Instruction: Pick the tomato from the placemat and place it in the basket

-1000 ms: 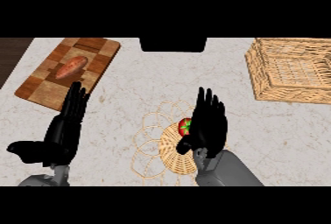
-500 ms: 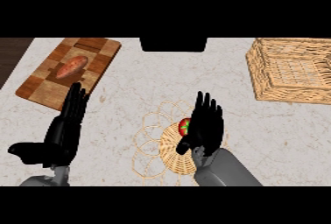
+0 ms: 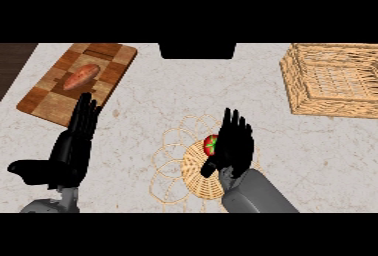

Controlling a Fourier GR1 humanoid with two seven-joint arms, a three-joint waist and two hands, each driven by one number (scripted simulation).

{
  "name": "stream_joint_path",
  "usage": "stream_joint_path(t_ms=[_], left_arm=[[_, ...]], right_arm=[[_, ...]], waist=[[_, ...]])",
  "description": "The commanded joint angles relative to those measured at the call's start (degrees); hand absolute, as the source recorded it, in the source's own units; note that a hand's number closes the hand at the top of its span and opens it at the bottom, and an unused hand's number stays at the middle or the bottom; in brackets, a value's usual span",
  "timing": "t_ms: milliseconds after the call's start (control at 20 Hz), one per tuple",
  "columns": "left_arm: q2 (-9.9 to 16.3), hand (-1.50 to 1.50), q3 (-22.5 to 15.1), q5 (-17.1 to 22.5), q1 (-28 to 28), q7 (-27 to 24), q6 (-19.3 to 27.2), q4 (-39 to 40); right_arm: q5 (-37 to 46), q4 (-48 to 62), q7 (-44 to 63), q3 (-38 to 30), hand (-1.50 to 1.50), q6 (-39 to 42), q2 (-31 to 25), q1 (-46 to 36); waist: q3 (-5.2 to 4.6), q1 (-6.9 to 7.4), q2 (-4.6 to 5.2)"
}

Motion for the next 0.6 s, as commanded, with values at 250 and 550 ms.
stream_joint_path(t_ms=[250,550], left_arm=[[0.0,0.00,0.8,-0.5,1.9,0.1,-1.4,-2.2],[-2.4,0.00,-0.5,-2.2,3.1,-1.5,-1.0,-0.7]], right_arm=[[-2.0,3.6,9.6,-1.1,-1.50,-3.4,0.9,-1.9],[-0.6,5.6,10.1,3.1,-1.50,-9.9,0.9,1.1]], waist=[[0.01,0.09,-0.04],[0.00,0.07,-0.04]])
